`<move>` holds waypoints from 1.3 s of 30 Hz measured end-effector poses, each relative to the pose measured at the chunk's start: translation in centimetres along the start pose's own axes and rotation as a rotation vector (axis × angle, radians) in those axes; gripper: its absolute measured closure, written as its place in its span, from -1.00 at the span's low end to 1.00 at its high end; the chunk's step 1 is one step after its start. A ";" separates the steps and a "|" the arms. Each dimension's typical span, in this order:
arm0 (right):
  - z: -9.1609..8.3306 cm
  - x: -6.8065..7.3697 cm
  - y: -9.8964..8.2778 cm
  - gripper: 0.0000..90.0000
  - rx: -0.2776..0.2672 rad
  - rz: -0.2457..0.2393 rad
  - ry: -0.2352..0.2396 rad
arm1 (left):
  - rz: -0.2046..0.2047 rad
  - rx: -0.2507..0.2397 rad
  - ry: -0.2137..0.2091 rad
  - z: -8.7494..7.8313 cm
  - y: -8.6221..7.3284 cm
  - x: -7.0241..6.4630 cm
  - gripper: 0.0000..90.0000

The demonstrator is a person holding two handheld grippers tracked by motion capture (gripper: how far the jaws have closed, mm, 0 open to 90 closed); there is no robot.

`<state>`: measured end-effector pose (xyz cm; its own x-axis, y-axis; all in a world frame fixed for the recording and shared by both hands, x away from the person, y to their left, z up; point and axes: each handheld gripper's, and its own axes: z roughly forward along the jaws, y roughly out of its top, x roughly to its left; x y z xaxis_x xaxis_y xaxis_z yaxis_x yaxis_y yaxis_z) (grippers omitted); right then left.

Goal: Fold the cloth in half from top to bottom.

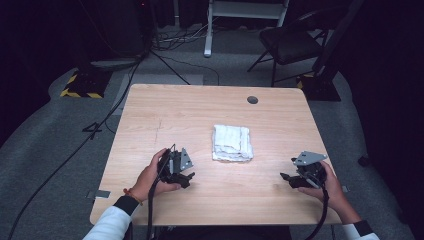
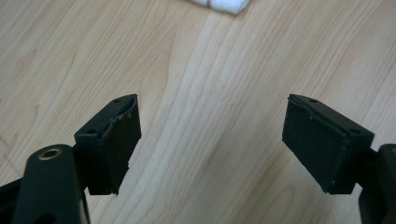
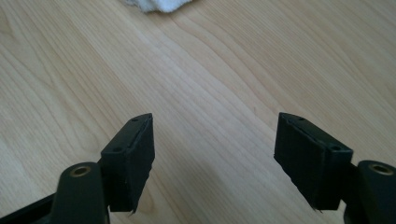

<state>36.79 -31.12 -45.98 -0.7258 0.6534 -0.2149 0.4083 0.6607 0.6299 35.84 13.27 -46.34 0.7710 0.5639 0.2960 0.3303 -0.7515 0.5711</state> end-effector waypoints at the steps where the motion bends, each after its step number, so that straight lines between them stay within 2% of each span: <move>1: -0.1 -0.1 -0.3 -0.35 0.000 0.012 -0.002 | 0.000 0.002 0.008 -0.1 -0.2 -0.1 -0.59; 5: -0.4 -0.5 -1.8 -0.36 -0.005 0.044 -0.001 | 0.011 0.008 0.018 -0.5 -1.1 -0.3 -0.59; 10: -0.8 -0.9 -3.5 -0.37 -0.007 0.081 -0.019 | -0.005 0.000 -0.008 -0.9 -2.3 -0.2 -0.57; 12: -1.0 -1.1 -4.3 -0.40 -0.005 0.105 -0.031 | -0.032 -0.005 -0.032 -1.0 -3.0 0.0 -0.57; 16: -1.5 -1.5 -5.7 -0.40 -0.017 0.143 -0.035 | -0.063 -0.016 -0.041 -1.4 -4.3 0.4 -0.56; 24: -2.3 -2.2 -8.7 -0.42 -0.049 0.265 -0.015 | -0.158 -0.036 -0.079 -2.1 -7.2 1.1 -0.57; 26: -2.3 -2.2 -9.2 -0.43 -0.053 0.275 -0.014 | -0.187 -0.039 -0.095 -2.1 -7.9 1.2 -0.57; 28: -2.3 -2.4 -9.6 -0.46 -0.067 0.291 -0.008 | -0.200 -0.022 -0.094 -2.0 -8.5 1.4 -0.57; 31: -2.2 -2.6 -10.0 -0.49 -0.085 0.317 -0.009 | -0.239 -0.034 -0.105 -2.3 -9.4 1.6 -0.58; 33: -2.1 -2.7 -10.0 -0.52 -0.089 0.319 -0.013 | -0.273 -0.049 -0.123 -2.3 -10.0 1.8 -0.58; 34: -2.1 -2.7 -10.1 -0.52 -0.094 0.318 -0.013 | -0.314 -0.063 -0.145 -2.3 -10.4 1.9 -0.58; 36: -2.0 -2.7 -10.2 -0.52 -0.102 0.324 -0.018 | -0.324 -0.102 -0.137 -2.2 -11.1 1.8 -0.60; 39: -2.0 -2.6 -10.2 -0.53 -0.107 0.328 -0.025 | -0.341 -0.098 -0.122 -2.3 -11.1 1.6 -0.60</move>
<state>33.40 -40.27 -50.34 -0.5515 0.8341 -0.0056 0.5563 0.3729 0.7427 32.14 23.29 -50.39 0.6863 0.7272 -0.0139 0.5303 -0.4873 0.6937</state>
